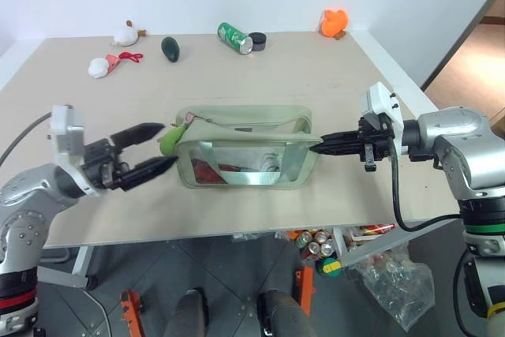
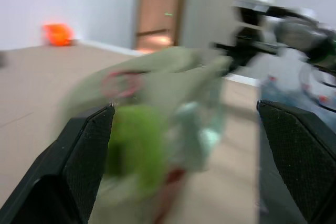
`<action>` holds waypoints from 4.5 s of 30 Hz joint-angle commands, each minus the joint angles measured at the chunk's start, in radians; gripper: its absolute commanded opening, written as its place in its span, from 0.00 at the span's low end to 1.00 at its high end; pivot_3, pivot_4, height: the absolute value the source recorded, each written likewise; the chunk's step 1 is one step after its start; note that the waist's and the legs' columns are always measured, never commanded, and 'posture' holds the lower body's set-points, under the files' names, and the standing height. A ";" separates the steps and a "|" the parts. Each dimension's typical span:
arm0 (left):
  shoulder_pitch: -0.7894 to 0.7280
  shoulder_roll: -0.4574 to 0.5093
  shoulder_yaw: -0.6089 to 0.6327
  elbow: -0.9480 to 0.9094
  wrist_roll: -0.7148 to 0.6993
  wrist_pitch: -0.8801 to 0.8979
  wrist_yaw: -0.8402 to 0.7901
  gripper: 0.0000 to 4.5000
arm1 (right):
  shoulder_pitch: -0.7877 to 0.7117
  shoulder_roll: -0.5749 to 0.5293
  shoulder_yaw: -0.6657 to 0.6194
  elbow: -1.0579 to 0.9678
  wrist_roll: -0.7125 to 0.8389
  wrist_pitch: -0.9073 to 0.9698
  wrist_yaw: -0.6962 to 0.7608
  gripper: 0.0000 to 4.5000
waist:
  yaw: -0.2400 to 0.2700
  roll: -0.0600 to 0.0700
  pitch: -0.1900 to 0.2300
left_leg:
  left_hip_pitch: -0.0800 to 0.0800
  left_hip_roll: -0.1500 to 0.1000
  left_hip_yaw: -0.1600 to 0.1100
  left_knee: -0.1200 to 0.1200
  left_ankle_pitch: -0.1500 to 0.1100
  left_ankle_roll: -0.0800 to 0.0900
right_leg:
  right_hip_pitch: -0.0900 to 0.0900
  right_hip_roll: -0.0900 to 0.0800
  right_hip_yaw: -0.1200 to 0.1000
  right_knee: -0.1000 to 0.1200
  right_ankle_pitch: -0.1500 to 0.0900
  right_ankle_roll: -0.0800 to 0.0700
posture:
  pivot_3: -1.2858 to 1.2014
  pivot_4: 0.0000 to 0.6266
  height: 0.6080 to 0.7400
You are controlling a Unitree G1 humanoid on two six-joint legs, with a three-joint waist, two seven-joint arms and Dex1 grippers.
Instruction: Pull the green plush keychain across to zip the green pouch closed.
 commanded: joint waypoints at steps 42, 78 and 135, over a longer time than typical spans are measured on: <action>-0.053 -0.008 -0.059 -0.013 0.063 0.004 -0.012 0.02 | 0.028 0.008 -0.007 -0.043 -0.018 -0.023 -0.039 0.00 | -0.005 -0.001 0.000 | 0.001 0.001 0.003 0.001 0.000 0.000 | 0.000 0.000 0.003 0.000 0.002 0.001 | 0.52 0.24 1.00; -0.261 -0.052 -0.188 -0.043 0.093 0.021 0.011 0.76 | 0.027 0.010 -0.008 -0.053 -0.025 -0.022 -0.056 0.00 | -0.008 -0.001 -0.001 | 0.001 0.001 0.004 0.003 0.000 0.000 | 0.000 0.002 0.007 0.000 0.005 0.005 | 0.52 0.24 1.00; -0.086 -0.080 -0.150 -0.037 0.104 0.017 0.044 0.00 | 0.012 0.009 -0.024 -0.040 -0.010 0.026 -0.073 0.53 | -0.015 -0.002 -0.001 | 0.001 0.000 0.006 0.003 0.000 0.000 | 0.000 0.001 0.009 0.000 0.005 0.004 | 0.52 0.24 1.00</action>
